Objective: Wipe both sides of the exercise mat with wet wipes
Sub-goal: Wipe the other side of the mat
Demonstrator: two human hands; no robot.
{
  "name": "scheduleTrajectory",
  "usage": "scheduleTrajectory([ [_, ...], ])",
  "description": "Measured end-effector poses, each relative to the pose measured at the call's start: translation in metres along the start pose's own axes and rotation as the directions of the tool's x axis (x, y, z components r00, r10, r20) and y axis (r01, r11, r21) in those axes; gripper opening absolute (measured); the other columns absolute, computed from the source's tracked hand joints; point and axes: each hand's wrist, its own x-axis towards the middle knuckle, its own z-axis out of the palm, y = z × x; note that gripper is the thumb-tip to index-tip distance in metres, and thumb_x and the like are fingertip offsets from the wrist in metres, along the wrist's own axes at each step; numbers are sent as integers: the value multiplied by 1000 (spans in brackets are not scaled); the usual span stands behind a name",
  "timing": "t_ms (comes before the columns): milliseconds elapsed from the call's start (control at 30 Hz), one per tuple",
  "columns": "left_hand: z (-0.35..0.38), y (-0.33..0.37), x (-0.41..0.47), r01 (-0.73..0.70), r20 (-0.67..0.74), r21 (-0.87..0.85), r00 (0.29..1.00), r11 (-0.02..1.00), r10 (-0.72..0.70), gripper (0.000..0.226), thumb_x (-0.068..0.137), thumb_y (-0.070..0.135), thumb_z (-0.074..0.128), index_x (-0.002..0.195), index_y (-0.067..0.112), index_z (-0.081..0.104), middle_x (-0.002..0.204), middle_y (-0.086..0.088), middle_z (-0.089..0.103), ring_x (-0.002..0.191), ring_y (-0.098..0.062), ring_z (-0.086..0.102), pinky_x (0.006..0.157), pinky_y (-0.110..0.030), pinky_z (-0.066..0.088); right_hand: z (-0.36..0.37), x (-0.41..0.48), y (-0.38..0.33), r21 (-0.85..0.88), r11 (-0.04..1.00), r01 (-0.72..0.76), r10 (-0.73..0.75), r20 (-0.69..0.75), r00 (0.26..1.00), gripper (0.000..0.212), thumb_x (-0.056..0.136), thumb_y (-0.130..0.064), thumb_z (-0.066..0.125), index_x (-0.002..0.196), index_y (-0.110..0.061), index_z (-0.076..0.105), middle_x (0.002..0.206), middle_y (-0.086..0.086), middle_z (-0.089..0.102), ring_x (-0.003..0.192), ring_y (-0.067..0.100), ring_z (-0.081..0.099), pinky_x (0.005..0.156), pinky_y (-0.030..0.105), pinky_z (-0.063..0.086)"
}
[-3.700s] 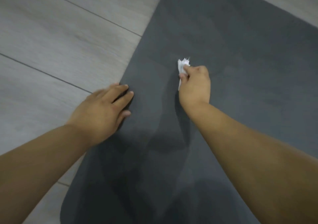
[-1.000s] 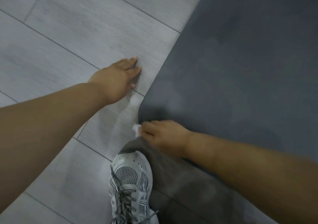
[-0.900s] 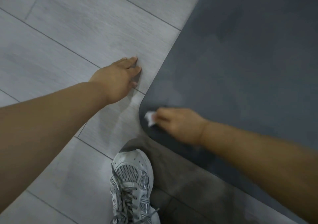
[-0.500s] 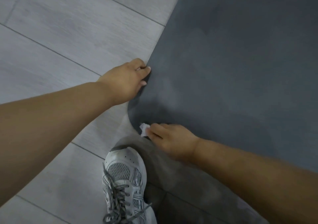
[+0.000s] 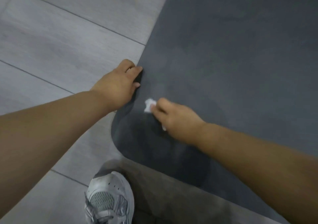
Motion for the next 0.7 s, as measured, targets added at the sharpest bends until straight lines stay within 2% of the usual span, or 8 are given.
scheduleTrajectory([
  [67, 1, -2, 5, 6, -1, 4, 1000, 1000, -6, 51, 96, 24, 45, 144, 10, 32, 138, -10, 33, 105, -36, 52, 86, -40, 45, -5, 3, 7, -42, 983, 178, -175, 59, 983, 21, 101, -34, 30, 89, -18, 37, 98, 10, 55, 95, 31, 53, 74, 32, 32],
  [133, 0, -4, 10, 21, 10, 11, 1000, 1000, -21, 52, 98, 27, 39, 147, 13, 27, 137, -9, 32, 103, -36, 52, 85, -40, 45, -20, 18, 44, -55, 997, 59, -64, -83, 994, 28, 99, -35, 29, 94, -14, 47, 101, 16, 56, 89, 35, 55, 71, 35, 36],
  [300, -4, -2, 21, 47, 35, 33, 998, 998, -48, 48, 98, 29, 37, 143, 11, 32, 130, -11, 38, 96, -36, 55, 81, -42, 47, -77, 47, 141, 106, 752, -650, 645, -315, 696, 33, 92, -15, 50, 125, -14, 51, 116, 13, 50, 94, 31, 55, 79, 26, 43],
  [367, -5, 0, 27, 47, 0, 14, 999, 999, -47, 43, 97, 28, 40, 135, 8, 41, 126, -12, 40, 91, -35, 56, 78, -43, 48, -72, 55, 132, 25, 777, -630, 608, -289, 739, 44, 90, -13, 54, 134, -17, 47, 129, 14, 42, 102, 33, 53, 91, 31, 39],
  [467, -8, 2, 36, 42, -51, -16, 998, 999, -43, 35, 96, 27, 44, 120, 2, 49, 121, -12, 40, 84, -34, 55, 70, -38, 44, -42, 53, 82, 26, 986, -162, 164, -126, 978, 23, 98, -32, 43, 113, -17, 52, 106, 9, 52, 92, 28, 52, 83, 29, 36],
  [533, -8, 5, 41, 46, -83, -28, 995, 999, -48, 32, 95, 27, 47, 112, 1, 51, 118, -13, 41, 81, -33, 54, 68, -37, 42, -32, 49, 66, -59, 990, 131, -134, -42, 990, 22, 101, -37, 32, 94, -18, 40, 88, 1, 47, 80, 18, 43, 75, 30, 35],
  [600, -7, 8, 46, 77, -101, -22, 992, 997, -78, 32, 94, 30, 49, 108, 1, 52, 118, -12, 41, 77, -29, 52, 68, -35, 41, -47, 49, 90, -79, 992, 98, -107, -121, 987, 22, 100, -36, 33, 95, -17, 44, 91, 0, 49, 83, 18, 47, 73, 30, 34],
  [700, -4, 12, 50, 82, -148, 11, 986, 997, -80, 31, 91, 27, 56, 107, 0, 54, 119, -15, 41, 85, -31, 50, 73, -38, 44, -84, 47, 166, -143, 921, -362, 300, -331, 895, 12, 96, -31, 45, 99, -21, 52, 92, 5, 59, 82, 23, 56, 66, 22, 37],
])
